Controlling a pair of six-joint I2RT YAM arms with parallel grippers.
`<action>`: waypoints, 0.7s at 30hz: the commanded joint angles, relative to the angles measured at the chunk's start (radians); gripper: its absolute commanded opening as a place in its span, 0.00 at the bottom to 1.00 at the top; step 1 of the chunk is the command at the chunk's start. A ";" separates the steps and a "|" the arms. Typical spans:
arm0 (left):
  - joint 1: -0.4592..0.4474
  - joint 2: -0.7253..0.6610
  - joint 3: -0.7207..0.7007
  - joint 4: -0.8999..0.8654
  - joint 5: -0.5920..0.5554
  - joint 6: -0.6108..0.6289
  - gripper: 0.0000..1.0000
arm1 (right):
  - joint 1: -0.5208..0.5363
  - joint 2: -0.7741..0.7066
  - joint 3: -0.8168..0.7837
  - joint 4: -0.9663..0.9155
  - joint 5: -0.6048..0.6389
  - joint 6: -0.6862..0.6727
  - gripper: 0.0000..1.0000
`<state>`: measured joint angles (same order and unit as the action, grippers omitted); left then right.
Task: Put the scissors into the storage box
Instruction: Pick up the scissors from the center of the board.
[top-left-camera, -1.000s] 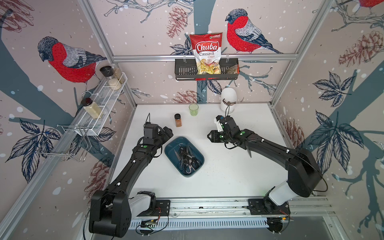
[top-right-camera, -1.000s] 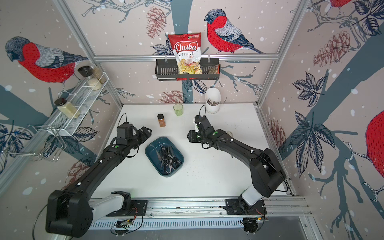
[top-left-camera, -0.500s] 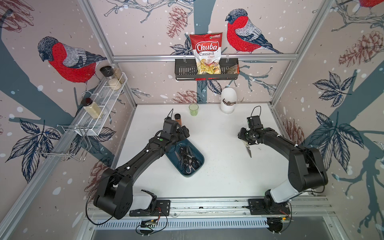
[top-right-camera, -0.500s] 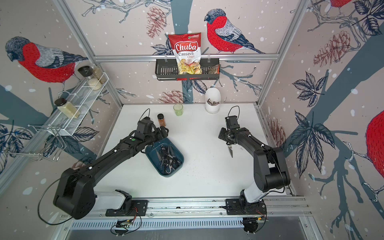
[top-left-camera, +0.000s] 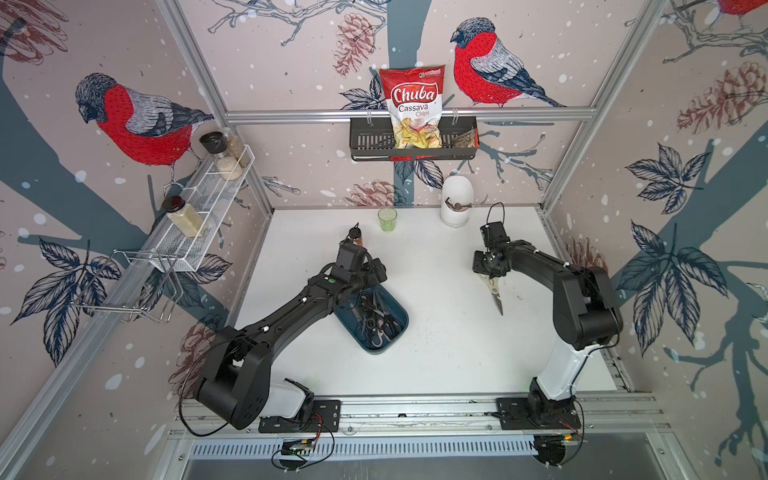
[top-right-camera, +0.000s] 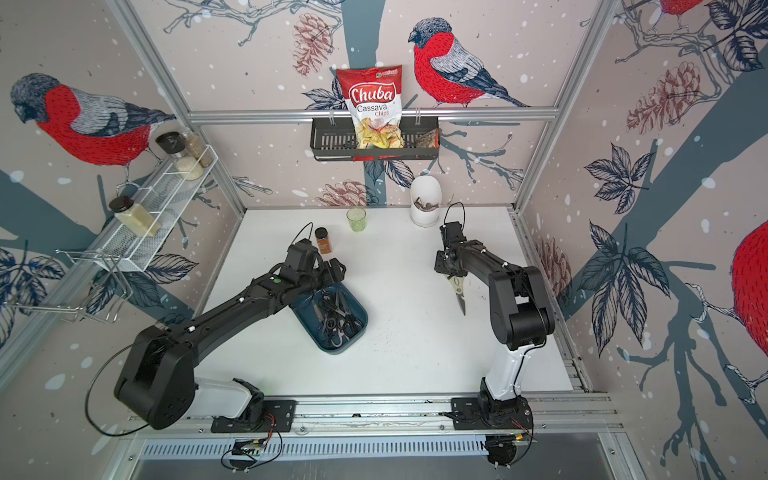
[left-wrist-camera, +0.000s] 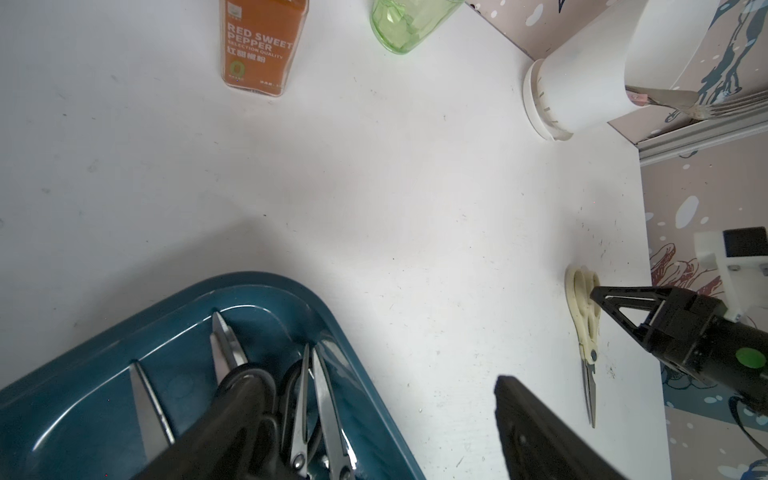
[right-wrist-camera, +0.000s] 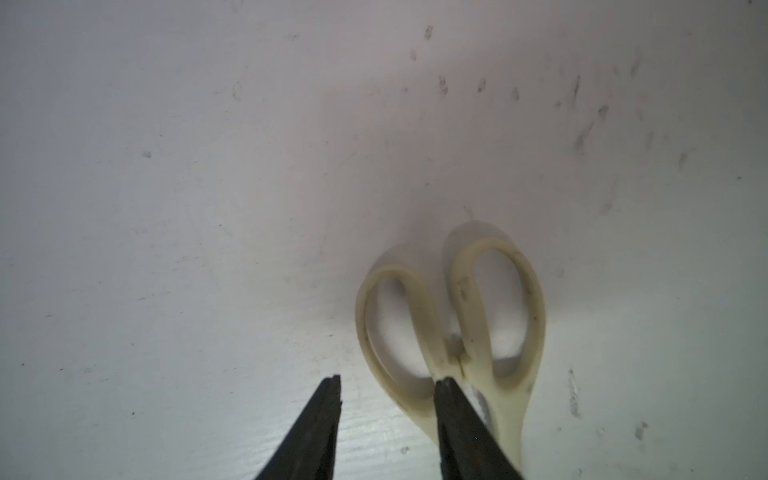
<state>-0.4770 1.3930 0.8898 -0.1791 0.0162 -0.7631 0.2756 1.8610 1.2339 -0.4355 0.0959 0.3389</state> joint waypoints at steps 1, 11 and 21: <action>-0.004 -0.010 -0.007 -0.008 -0.022 -0.008 0.91 | 0.018 0.037 0.026 -0.035 0.022 -0.040 0.43; -0.005 -0.019 -0.016 -0.013 -0.034 -0.009 0.91 | 0.026 0.078 0.021 -0.021 0.052 -0.057 0.37; -0.005 -0.023 -0.016 -0.019 -0.035 -0.015 0.91 | 0.020 0.107 0.010 0.009 0.027 -0.084 0.23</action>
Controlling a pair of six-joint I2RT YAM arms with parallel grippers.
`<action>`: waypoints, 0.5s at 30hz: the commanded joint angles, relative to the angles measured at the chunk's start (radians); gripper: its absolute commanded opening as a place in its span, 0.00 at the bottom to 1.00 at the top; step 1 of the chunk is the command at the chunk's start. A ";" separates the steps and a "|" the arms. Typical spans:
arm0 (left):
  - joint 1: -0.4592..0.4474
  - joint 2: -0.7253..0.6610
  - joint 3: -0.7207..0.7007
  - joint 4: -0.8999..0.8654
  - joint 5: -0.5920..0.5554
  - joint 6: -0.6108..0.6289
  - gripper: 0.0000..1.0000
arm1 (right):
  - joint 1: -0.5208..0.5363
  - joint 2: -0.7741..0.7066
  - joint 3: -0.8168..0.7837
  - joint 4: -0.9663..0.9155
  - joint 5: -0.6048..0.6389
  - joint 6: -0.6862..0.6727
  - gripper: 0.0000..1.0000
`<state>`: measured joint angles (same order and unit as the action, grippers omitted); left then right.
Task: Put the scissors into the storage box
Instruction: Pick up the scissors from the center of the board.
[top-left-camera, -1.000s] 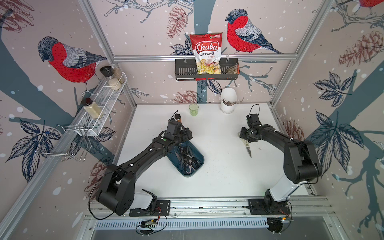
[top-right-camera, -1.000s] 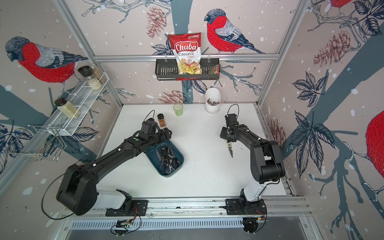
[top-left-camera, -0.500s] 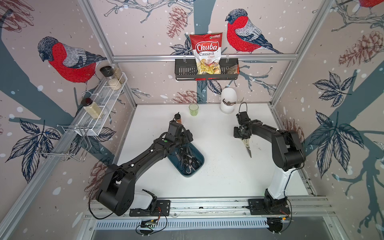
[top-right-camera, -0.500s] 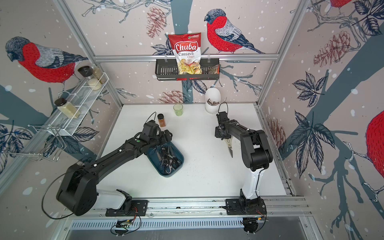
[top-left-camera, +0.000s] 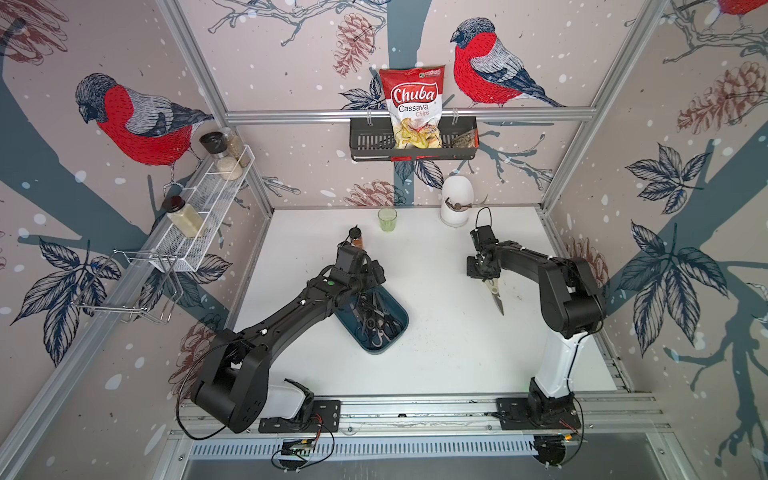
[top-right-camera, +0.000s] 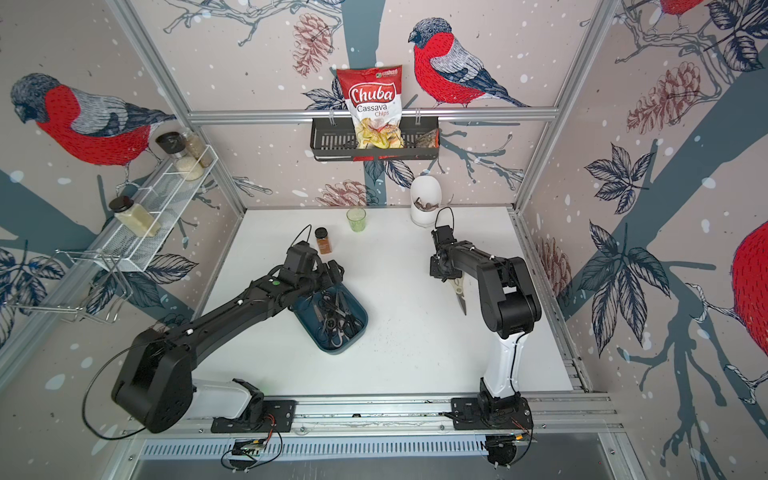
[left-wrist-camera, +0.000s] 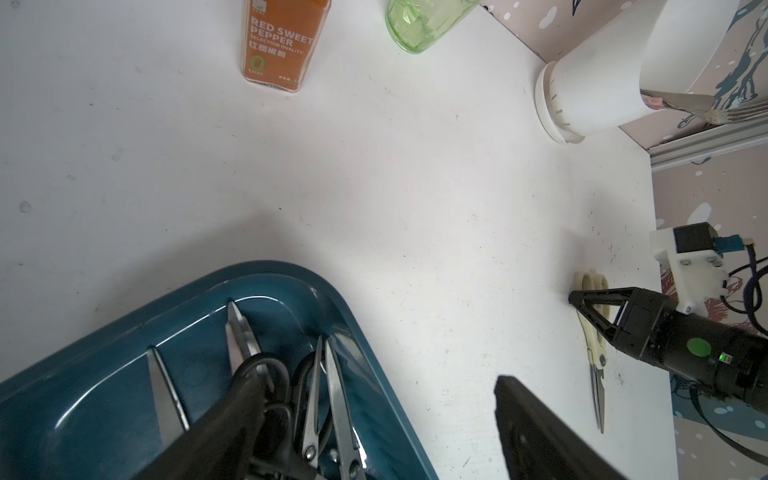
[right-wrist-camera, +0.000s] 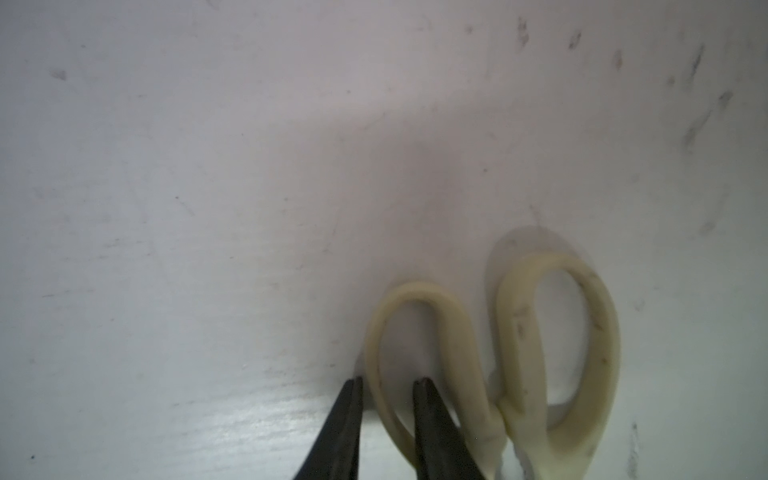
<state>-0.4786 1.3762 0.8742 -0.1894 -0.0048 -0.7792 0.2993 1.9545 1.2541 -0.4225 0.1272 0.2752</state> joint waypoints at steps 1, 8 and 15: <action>-0.003 -0.007 -0.002 -0.010 -0.015 0.001 0.91 | -0.006 0.015 -0.012 -0.001 -0.010 -0.023 0.21; -0.002 -0.014 -0.005 -0.010 -0.017 -0.007 0.91 | -0.009 0.019 -0.022 0.014 -0.041 -0.032 0.07; -0.003 -0.016 -0.003 -0.008 -0.011 -0.012 0.91 | -0.007 -0.030 -0.013 0.006 -0.067 -0.011 0.00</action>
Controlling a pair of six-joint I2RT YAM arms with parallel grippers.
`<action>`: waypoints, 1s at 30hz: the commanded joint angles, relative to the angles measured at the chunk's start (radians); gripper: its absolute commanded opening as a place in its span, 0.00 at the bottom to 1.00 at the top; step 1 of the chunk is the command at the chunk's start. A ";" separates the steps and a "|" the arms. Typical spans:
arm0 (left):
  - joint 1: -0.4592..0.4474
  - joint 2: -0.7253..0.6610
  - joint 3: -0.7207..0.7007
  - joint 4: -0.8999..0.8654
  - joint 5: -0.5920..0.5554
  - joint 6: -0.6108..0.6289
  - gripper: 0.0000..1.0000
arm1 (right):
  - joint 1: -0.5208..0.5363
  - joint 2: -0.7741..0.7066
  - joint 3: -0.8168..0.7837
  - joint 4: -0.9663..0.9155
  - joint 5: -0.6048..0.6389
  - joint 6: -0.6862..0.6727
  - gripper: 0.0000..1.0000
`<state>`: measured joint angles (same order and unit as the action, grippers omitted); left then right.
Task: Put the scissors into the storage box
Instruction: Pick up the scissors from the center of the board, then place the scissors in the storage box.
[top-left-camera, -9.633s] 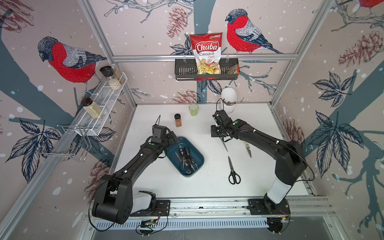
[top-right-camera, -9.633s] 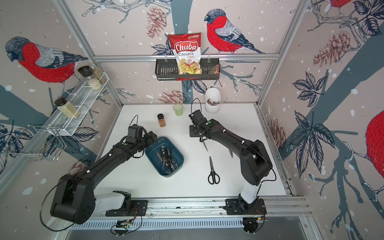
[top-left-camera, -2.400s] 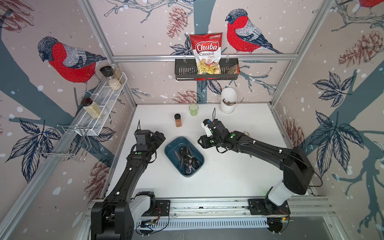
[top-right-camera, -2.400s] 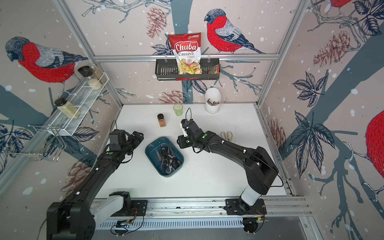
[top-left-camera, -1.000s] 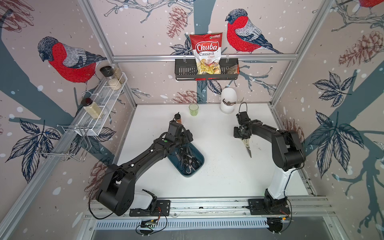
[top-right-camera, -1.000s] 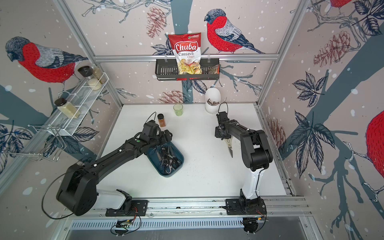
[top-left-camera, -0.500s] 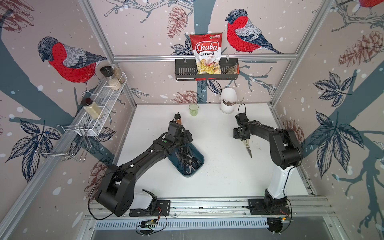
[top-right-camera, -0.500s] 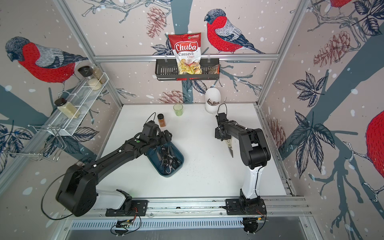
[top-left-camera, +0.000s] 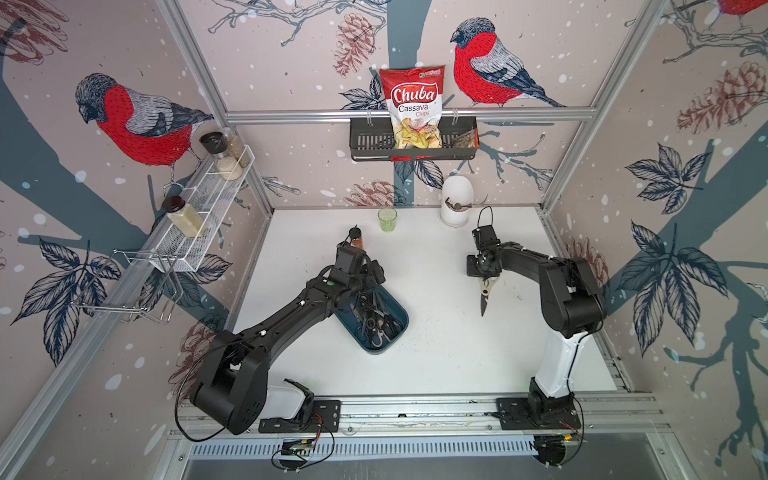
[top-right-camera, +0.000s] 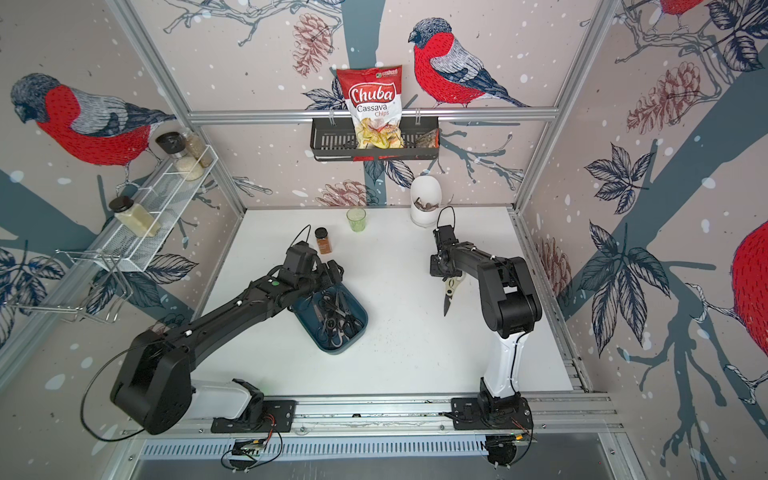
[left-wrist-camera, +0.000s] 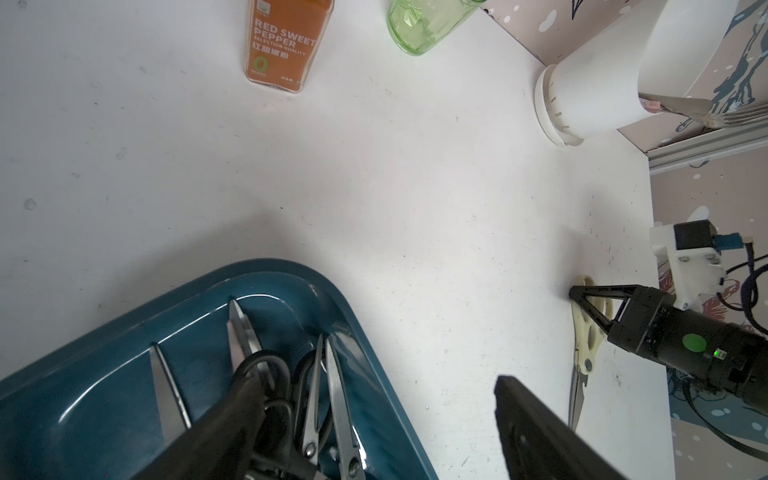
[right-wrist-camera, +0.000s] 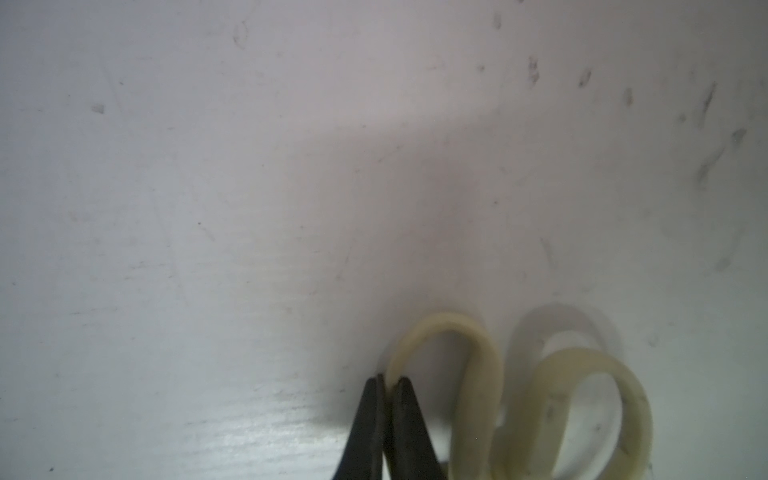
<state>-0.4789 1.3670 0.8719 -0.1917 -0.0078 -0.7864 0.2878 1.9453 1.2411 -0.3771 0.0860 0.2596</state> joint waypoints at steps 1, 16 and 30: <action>-0.003 -0.008 -0.002 -0.004 -0.008 -0.006 0.91 | 0.006 -0.036 0.002 -0.043 -0.026 0.007 0.00; 0.006 0.000 0.026 -0.006 -0.058 0.015 0.91 | 0.216 -0.154 0.162 -0.149 0.032 0.039 0.00; 0.299 -0.159 -0.157 0.034 0.008 -0.069 0.92 | 0.566 -0.084 0.382 -0.079 0.004 0.096 0.00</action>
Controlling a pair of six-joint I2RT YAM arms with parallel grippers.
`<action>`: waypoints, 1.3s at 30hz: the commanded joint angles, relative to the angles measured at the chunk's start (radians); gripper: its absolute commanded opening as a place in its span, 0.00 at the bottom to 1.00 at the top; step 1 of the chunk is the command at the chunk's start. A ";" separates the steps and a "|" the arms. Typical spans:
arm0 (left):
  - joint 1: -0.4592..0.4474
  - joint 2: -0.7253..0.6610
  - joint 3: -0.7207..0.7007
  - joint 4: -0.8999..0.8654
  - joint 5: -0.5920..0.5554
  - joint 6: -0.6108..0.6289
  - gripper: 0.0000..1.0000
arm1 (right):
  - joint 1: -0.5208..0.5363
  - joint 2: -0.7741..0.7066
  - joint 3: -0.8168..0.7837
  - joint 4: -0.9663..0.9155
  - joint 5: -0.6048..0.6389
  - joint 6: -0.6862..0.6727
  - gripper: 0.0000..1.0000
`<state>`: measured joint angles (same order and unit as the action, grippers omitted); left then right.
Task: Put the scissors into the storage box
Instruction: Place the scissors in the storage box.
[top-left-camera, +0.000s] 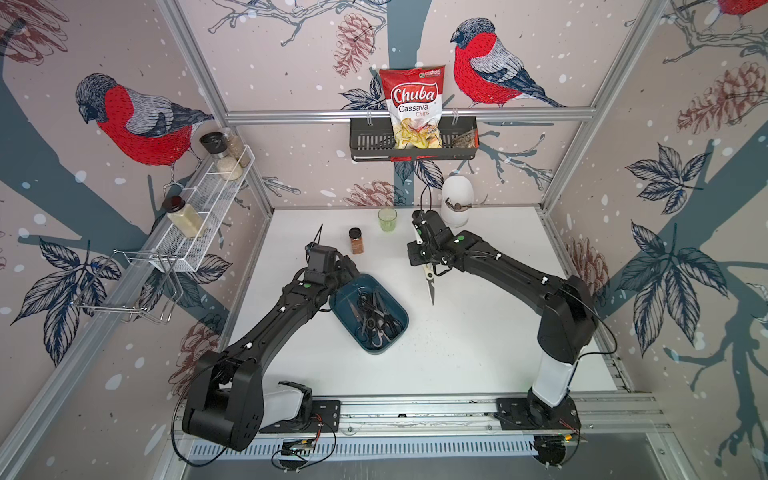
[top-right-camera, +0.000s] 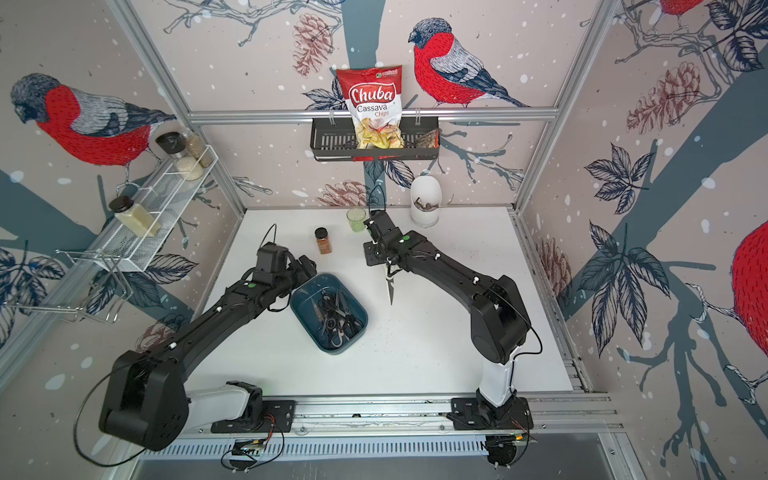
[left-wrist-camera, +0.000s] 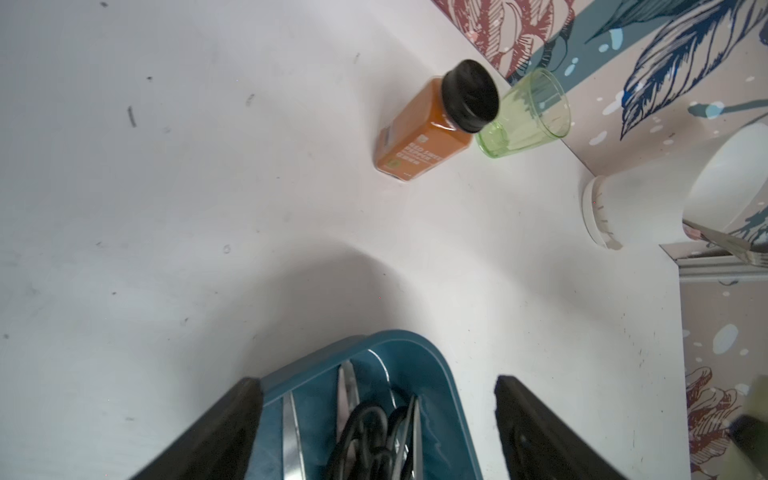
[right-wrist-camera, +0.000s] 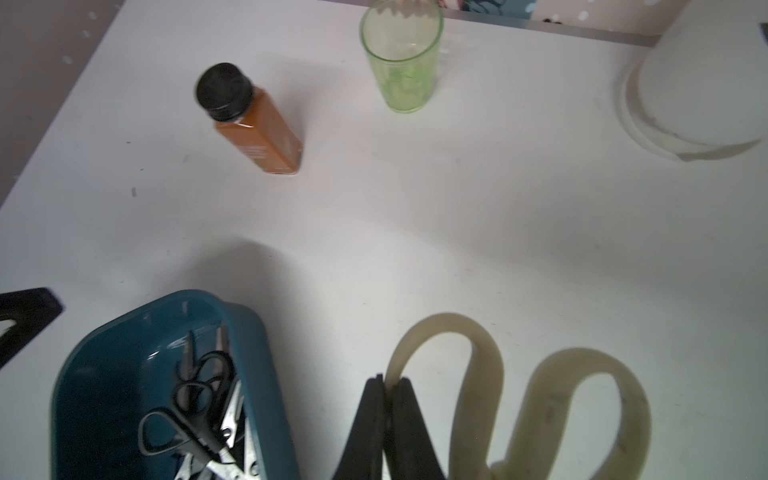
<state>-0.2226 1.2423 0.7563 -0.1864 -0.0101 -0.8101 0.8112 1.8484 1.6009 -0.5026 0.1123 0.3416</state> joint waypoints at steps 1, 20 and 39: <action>0.069 -0.057 -0.071 0.037 0.012 -0.060 0.92 | 0.066 0.025 0.036 0.057 -0.020 0.013 0.00; 0.393 -0.238 -0.293 0.046 0.088 -0.118 0.92 | 0.292 0.272 0.189 0.125 -0.071 -0.005 0.00; 0.395 -0.267 -0.308 0.042 0.047 -0.106 0.92 | 0.306 0.346 0.169 0.163 -0.102 -0.032 0.21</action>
<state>0.1684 0.9821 0.4545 -0.1616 0.0631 -0.9268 1.1164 2.1929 1.7542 -0.3489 -0.0090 0.3347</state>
